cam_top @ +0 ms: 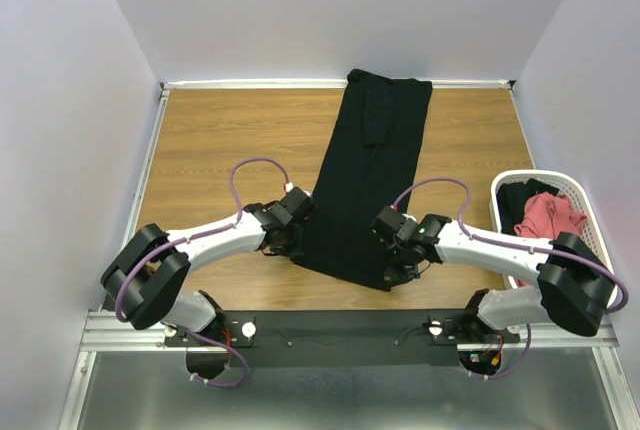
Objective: Fold and stack the t-shirts
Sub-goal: Fold the tshirt
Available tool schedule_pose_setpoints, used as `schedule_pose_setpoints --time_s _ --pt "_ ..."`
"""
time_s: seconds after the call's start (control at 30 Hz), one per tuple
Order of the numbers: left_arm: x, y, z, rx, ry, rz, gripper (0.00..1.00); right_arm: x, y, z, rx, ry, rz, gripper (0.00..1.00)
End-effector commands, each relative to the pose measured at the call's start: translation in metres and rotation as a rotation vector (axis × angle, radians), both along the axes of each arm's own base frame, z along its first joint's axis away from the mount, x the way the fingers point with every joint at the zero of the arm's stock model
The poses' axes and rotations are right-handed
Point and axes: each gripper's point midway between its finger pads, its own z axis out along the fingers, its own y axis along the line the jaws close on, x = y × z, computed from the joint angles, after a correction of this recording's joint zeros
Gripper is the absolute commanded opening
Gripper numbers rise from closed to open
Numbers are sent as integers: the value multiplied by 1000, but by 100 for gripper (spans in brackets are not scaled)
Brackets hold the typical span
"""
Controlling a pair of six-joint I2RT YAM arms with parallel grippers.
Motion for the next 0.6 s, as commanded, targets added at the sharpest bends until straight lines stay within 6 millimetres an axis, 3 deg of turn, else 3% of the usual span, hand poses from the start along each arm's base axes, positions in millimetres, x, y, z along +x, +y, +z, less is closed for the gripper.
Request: schedule_pose_setpoints --time_s 0.0,0.1,0.23,0.33,0.47,0.57 --pt "-18 11 5 3 40 3 0 -23 -15 0 -28 73 26 0" --pt "-26 7 17 -44 55 -7 0 -29 -13 7 -3 98 39 1" --pt "-52 -4 26 -163 127 -37 0 -39 -11 17 36 131 65 1" --pt "-54 -10 38 -240 99 -41 0 -31 -11 23 28 94 64 0" --pt "-38 -19 53 -260 49 -46 0 -5 -12 34 -27 -11 56 1" --pt "-5 -27 66 -271 -26 -33 0 23 -16 42 -67 -81 39 1"
